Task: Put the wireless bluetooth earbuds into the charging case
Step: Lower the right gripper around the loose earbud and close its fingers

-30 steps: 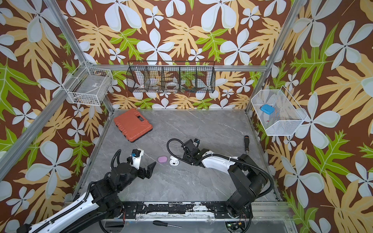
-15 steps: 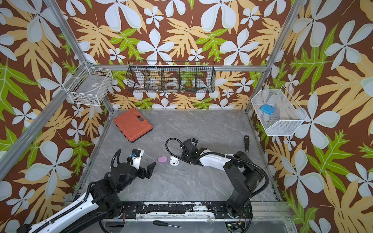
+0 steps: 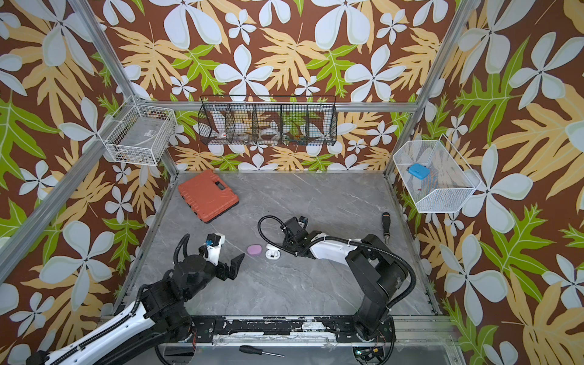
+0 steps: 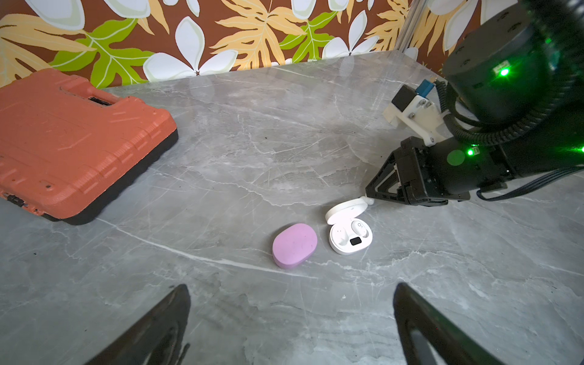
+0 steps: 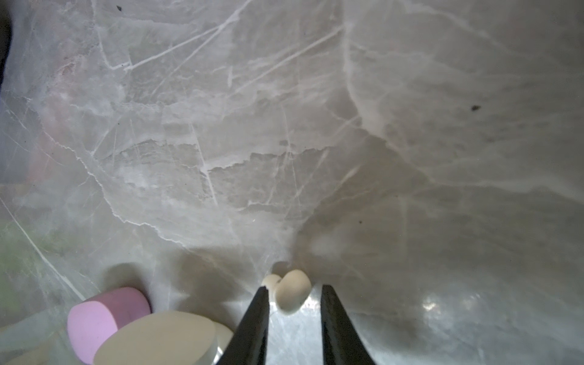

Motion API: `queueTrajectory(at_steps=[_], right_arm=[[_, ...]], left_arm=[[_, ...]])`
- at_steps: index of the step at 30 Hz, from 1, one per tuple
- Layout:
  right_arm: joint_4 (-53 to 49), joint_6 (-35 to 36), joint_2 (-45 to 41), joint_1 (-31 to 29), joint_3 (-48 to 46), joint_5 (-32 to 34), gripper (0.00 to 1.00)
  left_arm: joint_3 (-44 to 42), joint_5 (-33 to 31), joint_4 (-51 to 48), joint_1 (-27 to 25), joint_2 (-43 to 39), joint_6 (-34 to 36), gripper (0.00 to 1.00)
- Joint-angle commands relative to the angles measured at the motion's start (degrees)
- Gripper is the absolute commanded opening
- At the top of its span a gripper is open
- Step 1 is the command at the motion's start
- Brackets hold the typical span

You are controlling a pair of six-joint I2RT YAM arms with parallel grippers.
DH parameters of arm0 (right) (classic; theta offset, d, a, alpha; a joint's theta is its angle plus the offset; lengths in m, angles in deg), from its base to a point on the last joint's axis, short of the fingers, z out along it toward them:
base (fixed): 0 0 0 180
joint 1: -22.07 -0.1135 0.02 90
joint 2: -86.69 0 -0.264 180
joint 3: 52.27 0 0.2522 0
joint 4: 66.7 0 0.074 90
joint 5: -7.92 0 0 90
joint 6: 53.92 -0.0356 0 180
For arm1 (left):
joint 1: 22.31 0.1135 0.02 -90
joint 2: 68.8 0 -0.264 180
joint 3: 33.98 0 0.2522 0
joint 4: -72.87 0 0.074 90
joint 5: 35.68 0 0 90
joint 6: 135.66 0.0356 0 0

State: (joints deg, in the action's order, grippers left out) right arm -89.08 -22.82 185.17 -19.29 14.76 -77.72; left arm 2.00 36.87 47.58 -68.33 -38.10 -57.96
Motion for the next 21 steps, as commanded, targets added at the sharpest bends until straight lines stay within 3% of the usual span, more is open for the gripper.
queueTrajectory(at_steps=[1, 21], right_arm=[[0.2, 0.5, 0.3, 0.0, 0.4, 0.3, 0.28], [-0.3, 1.1, 2.4, 0.0, 1.7, 0.6, 0.25]], left_arm=[[0.2, 0.1, 1.5, 0.1, -0.1, 0.0, 1.00], [0.1, 0.3, 1.6, 0.1, -0.1, 0.0, 1.00]])
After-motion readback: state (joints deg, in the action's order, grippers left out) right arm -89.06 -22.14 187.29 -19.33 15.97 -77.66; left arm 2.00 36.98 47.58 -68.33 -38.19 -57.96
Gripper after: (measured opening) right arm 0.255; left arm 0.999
